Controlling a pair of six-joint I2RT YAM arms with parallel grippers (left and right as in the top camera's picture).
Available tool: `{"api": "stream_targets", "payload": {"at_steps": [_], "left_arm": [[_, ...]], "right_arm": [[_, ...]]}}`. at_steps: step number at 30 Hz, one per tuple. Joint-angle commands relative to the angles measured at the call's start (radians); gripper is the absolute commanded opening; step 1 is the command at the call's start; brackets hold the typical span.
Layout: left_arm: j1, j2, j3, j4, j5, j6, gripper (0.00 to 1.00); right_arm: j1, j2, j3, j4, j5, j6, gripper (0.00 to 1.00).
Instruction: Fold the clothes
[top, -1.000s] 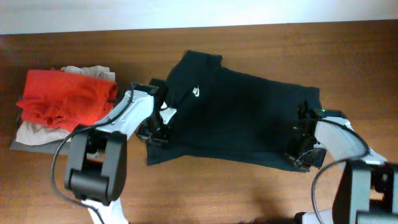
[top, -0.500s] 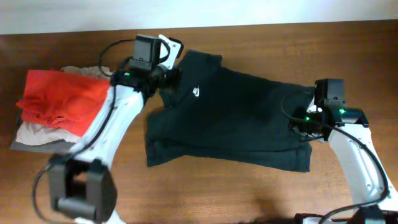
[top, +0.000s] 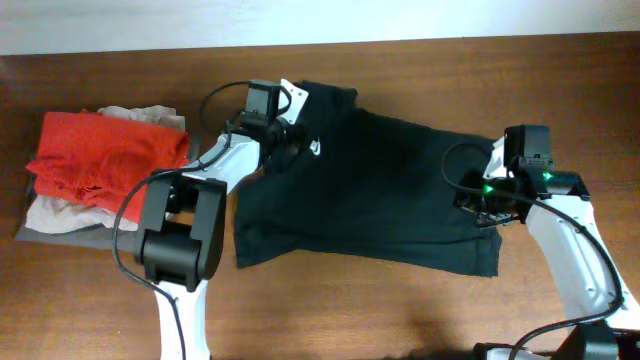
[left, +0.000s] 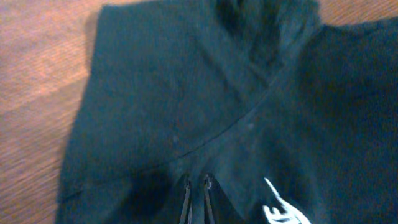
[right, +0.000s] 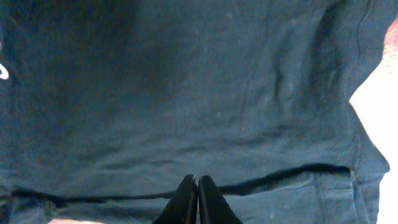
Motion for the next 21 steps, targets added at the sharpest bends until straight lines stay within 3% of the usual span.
{"api": "stream_targets", "payload": {"at_steps": [1,3,9,14,19,21], "left_arm": [[0.002,0.062,-0.005,0.014,0.013,0.018,0.08],[0.002,0.088,-0.005,0.013,-0.087,-0.004,0.04],[0.043,0.112,-0.005,-0.011,-0.384,-0.166,0.04],[0.091,0.113,-0.002,-0.025,-0.444,-0.216,0.03],[0.108,0.113,0.014,-0.024,-0.322,-0.171,0.06],[0.100,0.111,0.040,-0.048,-0.319,-0.159,0.13]], "right_arm": [[0.002,0.000,0.011,-0.006,-0.019,-0.015,0.08],[0.002,0.000,0.011,-0.008,-0.019,-0.015,0.07],[0.002,0.000,0.011,-0.006,0.006,-0.014,0.06],[0.002,0.000,0.011,0.018,0.051,-0.014,0.08],[0.002,0.008,0.011,0.101,0.070,-0.010,0.14],[0.002,0.037,0.011,0.129,0.070,0.028,0.14]]}}
